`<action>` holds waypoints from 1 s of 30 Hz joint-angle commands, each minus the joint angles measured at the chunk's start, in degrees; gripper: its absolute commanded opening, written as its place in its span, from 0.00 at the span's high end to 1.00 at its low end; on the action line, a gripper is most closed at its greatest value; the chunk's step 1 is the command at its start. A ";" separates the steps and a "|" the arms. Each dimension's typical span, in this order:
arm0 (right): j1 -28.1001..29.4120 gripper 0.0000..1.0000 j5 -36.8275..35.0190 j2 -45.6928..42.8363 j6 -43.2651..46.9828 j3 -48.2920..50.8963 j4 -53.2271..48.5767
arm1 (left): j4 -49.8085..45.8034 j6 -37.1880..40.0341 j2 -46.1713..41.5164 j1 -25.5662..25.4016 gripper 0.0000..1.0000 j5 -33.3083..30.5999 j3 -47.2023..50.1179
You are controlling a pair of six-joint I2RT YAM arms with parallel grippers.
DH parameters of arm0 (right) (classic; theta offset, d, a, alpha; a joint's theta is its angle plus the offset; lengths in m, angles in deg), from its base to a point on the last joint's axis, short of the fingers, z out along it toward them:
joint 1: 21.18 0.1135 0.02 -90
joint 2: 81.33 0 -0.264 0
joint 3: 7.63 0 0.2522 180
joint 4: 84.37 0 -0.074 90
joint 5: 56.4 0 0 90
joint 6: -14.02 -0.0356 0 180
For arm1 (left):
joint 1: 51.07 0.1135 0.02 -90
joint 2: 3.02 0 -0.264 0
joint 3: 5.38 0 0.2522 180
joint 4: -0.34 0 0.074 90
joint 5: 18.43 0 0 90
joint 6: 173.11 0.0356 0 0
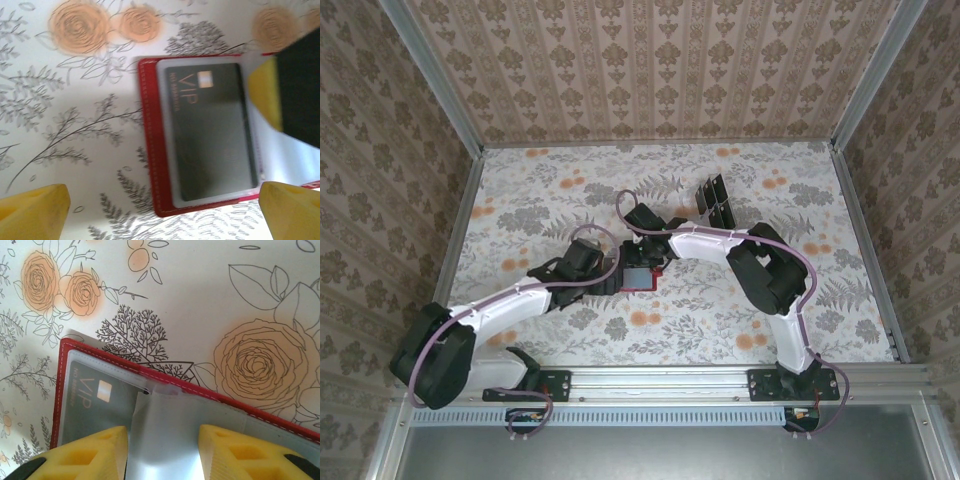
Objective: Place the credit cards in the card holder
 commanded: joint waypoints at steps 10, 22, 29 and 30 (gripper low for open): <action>0.49 0.53 1.07 2.02 -2.58 1.71 -0.44 | 10.20 -0.94 2.75 -4.60 0.00 -0.84 0.87; 0.50 0.52 1.29 1.69 -3.06 2.05 -0.27 | 9.19 -0.85 11.54 -6.30 0.00 -7.65 -2.04; -0.06 0.48 0.83 -2.72 -3.39 3.43 0.94 | 8.26 -2.76 14.04 -6.33 0.00 -9.30 -1.47; -0.05 0.47 0.77 -3.78 -3.58 4.05 1.37 | 8.25 -3.03 14.12 -6.37 0.00 -9.26 -1.42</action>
